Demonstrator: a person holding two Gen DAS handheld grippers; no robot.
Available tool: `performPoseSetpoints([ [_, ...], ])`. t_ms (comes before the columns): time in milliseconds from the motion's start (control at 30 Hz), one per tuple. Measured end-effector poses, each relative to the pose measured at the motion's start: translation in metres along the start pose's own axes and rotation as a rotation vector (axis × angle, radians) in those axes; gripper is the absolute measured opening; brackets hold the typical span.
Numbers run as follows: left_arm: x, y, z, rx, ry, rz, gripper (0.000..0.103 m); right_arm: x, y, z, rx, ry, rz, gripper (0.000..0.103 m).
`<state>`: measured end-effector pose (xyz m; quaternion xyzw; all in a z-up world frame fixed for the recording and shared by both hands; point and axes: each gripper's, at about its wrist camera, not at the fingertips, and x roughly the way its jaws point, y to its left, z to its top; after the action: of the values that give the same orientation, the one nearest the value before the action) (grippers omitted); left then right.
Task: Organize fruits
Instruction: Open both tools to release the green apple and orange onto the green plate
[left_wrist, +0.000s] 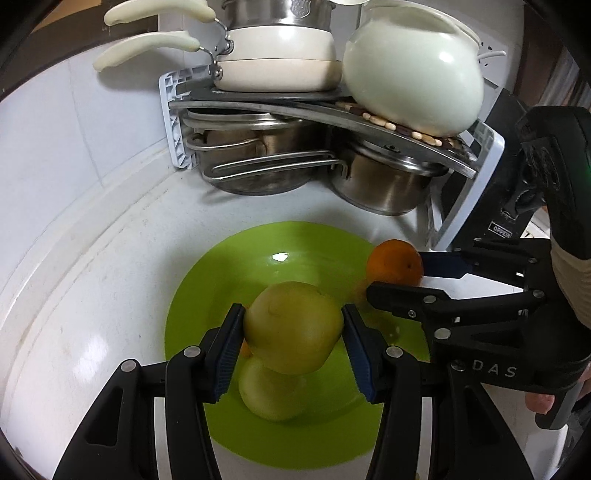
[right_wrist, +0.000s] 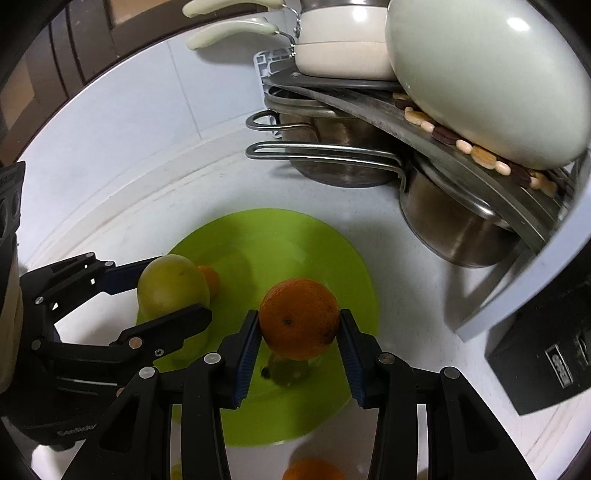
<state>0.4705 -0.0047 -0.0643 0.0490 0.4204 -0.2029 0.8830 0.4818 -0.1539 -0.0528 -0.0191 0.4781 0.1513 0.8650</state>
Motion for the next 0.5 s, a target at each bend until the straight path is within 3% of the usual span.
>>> performPoseSetpoints([
  [167,-0.003,0.002,0.005,0.025,-0.023,0.037,0.054,0.012,-0.001,0.008,0.008,0.017,0.012,0.042],
  [267,-0.008,0.004,0.005,0.025,-0.035,0.056,0.063,0.015,0.001,0.010,0.009,0.018,0.015,0.043],
  [500,-0.022,0.004,0.002,0.026,-0.061,0.091,0.065,0.013,0.006,0.008,0.002,0.010,0.036,0.044],
])
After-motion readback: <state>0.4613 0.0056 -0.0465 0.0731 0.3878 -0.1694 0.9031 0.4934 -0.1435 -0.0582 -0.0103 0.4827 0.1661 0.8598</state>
